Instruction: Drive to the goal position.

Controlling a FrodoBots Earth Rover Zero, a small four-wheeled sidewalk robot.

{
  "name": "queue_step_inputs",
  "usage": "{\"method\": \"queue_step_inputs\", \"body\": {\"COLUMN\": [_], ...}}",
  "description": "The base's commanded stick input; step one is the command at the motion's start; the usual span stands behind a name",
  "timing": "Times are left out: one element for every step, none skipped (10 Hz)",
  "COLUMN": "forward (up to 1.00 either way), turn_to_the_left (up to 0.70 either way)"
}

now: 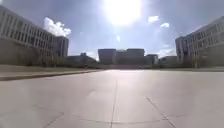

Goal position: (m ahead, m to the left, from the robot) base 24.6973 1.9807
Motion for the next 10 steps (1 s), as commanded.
{"method": "queue_step_inputs", "body": {"forward": [1.00, 1.00, 1.00, 1.00, 1.00, 1.00, 1.00, 1.00, 1.00, 1.00], "turn_to_the_left": [0.00, 0.00, 0.00, 0.00, 0.00, 0.00, 0.00, 0.00, 0.00, 0.00]}}
